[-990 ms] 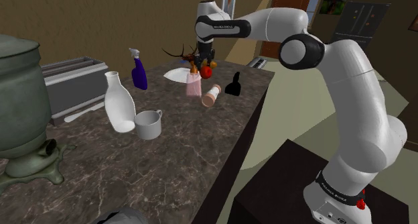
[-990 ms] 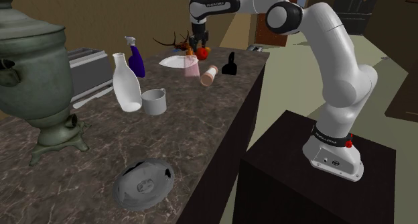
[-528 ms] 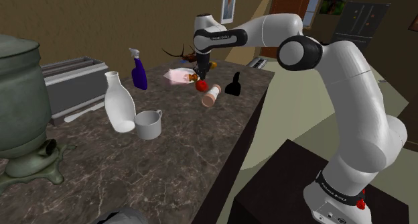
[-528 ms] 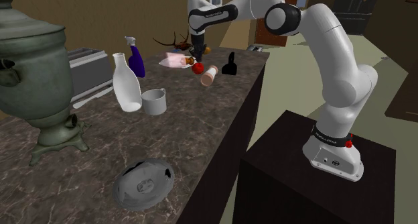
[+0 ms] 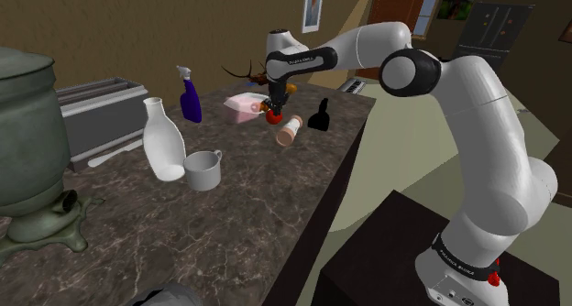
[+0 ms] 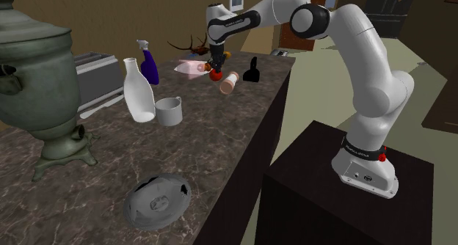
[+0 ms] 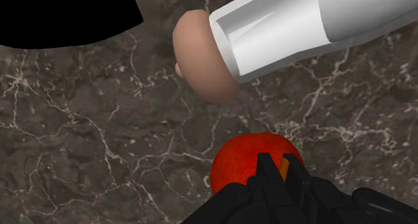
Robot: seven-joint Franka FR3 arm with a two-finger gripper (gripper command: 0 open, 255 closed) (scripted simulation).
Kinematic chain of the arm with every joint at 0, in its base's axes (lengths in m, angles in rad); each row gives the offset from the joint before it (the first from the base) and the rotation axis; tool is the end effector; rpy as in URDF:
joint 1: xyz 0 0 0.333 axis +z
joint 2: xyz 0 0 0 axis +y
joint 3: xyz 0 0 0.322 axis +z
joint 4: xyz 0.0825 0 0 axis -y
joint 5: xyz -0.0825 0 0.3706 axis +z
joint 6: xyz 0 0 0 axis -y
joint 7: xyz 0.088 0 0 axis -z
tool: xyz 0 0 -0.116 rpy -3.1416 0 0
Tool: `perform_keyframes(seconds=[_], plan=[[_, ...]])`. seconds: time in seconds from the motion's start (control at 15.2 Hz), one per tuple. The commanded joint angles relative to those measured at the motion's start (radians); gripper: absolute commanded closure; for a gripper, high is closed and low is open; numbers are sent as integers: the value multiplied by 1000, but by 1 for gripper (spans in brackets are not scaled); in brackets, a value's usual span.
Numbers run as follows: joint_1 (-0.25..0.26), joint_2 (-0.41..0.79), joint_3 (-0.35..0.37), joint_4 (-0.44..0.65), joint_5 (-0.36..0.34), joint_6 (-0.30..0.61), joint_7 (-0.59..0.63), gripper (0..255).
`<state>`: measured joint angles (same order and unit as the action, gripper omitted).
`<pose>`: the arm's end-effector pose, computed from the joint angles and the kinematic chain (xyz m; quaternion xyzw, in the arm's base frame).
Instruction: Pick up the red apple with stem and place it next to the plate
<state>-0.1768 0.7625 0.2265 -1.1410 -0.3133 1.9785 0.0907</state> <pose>0.7561 -0.0363 0.3659 0.9965 0.0010 0.0503 0.0667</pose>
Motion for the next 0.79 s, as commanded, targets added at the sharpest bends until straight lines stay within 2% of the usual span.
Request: perform_keyframes(seconds=[0.0, 0.4, 0.46, 0.73], plan=[[0, 15, -1, -2, -1, 3, 0, 255], [0, 15, -1, -2, -1, 3, 0, 255], [3, 20, -1, 7, -2, -1, 2, 0], [5, 38, -2, 42, -2, -17, -5, 0]])
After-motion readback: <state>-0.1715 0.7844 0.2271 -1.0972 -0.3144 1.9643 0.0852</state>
